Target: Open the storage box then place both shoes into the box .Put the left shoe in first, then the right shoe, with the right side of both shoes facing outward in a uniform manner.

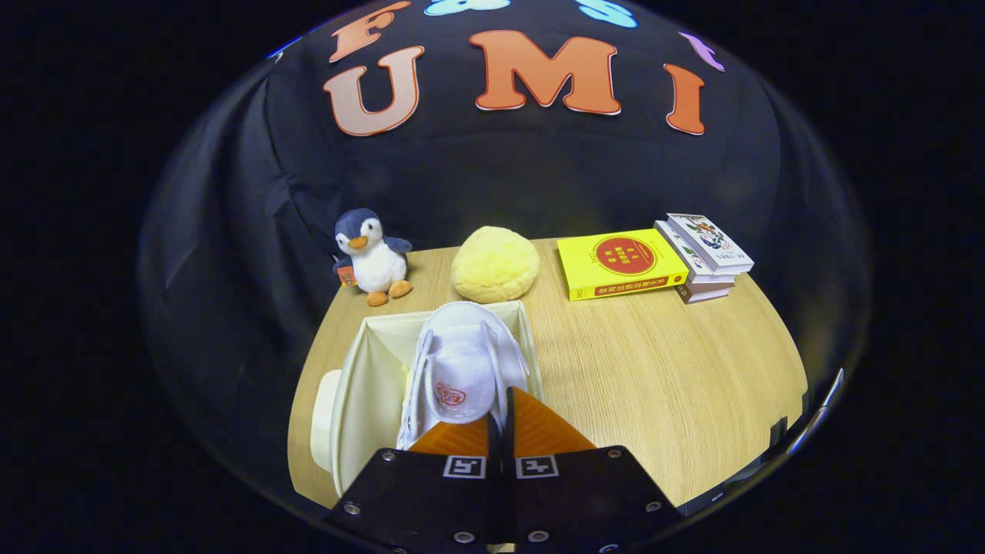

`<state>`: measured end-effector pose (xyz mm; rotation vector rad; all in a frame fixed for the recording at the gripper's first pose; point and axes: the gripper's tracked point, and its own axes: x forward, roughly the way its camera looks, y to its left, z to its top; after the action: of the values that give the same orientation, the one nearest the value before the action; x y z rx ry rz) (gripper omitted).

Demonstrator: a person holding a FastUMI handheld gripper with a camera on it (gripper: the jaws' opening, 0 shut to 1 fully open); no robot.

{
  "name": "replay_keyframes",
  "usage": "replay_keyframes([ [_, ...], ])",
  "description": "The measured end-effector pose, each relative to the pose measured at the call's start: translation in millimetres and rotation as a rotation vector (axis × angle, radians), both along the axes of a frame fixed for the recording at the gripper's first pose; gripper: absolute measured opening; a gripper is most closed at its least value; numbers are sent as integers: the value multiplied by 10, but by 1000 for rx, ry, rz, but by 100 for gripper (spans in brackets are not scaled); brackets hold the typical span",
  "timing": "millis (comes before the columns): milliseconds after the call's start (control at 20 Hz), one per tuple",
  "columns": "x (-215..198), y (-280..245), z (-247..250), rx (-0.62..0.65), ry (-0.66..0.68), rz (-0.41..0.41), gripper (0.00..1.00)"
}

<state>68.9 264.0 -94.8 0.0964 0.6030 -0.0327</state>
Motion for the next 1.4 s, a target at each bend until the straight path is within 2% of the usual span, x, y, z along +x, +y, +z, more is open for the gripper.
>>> replay_keyframes([
  [250,118,-3,-267,-72,29,-15,0],
  [400,124,25,-445,-111,80,10,0],
  [500,91,172,-448,-54,93,36,9],
  [650,29,7,-139,-72,33,20,63],
  [750,-20,-54,9,-62,1,26,84],
  [850,-75,-181,175,-44,-32,25,99],
  [1400,-289,-1444,943,-26,-204,-30,99],
])
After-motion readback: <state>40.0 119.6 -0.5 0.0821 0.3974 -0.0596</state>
